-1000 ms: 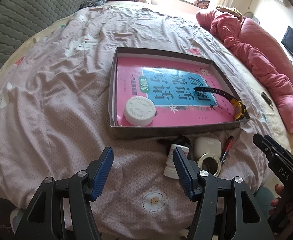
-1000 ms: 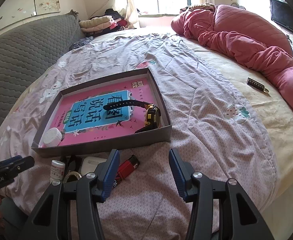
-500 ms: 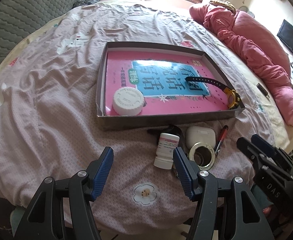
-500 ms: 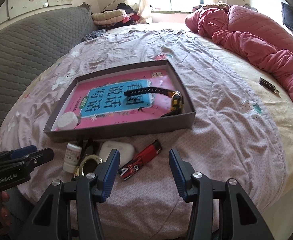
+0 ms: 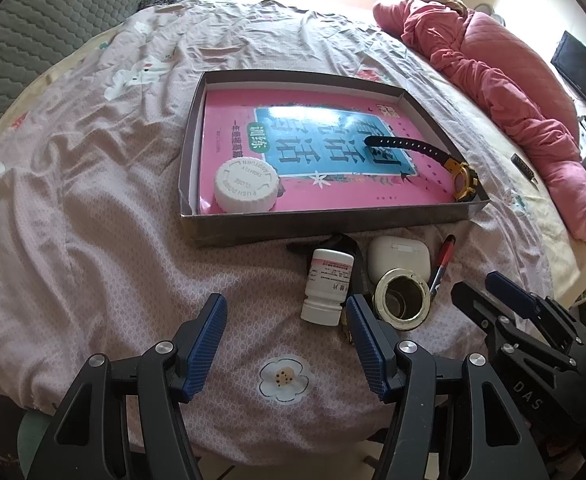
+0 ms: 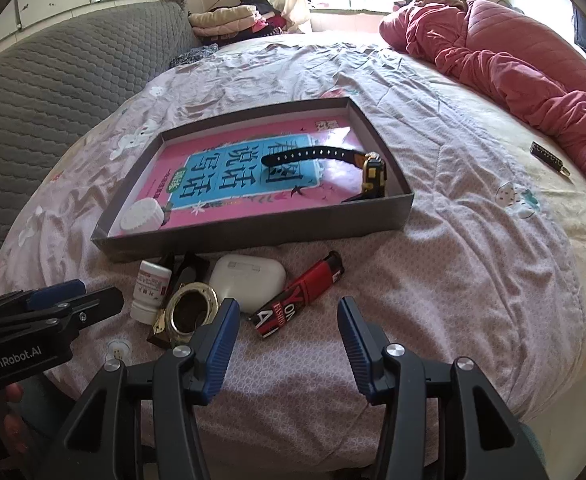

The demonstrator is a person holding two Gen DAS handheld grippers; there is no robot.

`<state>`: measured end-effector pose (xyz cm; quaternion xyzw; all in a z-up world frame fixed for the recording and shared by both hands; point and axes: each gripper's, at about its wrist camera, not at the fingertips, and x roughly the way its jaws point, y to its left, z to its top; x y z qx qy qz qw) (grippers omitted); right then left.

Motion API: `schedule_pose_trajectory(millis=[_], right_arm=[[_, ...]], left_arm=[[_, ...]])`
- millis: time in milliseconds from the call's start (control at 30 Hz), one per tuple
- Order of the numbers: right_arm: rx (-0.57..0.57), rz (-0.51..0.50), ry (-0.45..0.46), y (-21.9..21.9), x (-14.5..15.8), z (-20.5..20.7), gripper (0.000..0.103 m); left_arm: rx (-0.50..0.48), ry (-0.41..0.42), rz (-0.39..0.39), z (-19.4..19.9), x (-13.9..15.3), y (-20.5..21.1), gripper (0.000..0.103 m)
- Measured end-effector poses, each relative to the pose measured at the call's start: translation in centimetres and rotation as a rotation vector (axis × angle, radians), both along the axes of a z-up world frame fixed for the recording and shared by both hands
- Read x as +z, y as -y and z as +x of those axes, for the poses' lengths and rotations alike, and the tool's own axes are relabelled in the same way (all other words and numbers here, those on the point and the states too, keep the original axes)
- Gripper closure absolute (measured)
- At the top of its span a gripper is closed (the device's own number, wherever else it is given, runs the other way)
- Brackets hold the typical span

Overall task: Organize rigid objects
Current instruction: 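Withdraw both tools from the box back toward the remaining objects, then reach left tool to the white pill bottle while right tool grasps the red lighter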

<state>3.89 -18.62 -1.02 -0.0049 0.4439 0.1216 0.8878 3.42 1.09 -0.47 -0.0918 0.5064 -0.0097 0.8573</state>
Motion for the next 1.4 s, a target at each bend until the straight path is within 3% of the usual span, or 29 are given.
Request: schedule_pose_trajectory(millis=[500, 1000, 1400], right_arm=[[0.023, -0.047, -0.043, -1.7, -2.6, 1.2, 0.052], [-0.047, -0.045, -0.048, 1.3, -2.8, 1.5, 0.052], [-0.112, -0.032, -0.055, 2.3, -3.1, 2.4, 0.052]], left_arm=[[-0.023, -0.031, -0.016, 0.5, -1.5, 0.6, 0.039], [-0.007, -0.066, 0.015, 2.7, -3.2, 0.8, 0.039], [0.025, -0.071, -0.026, 3.3, -4.0, 0.1, 0.039]])
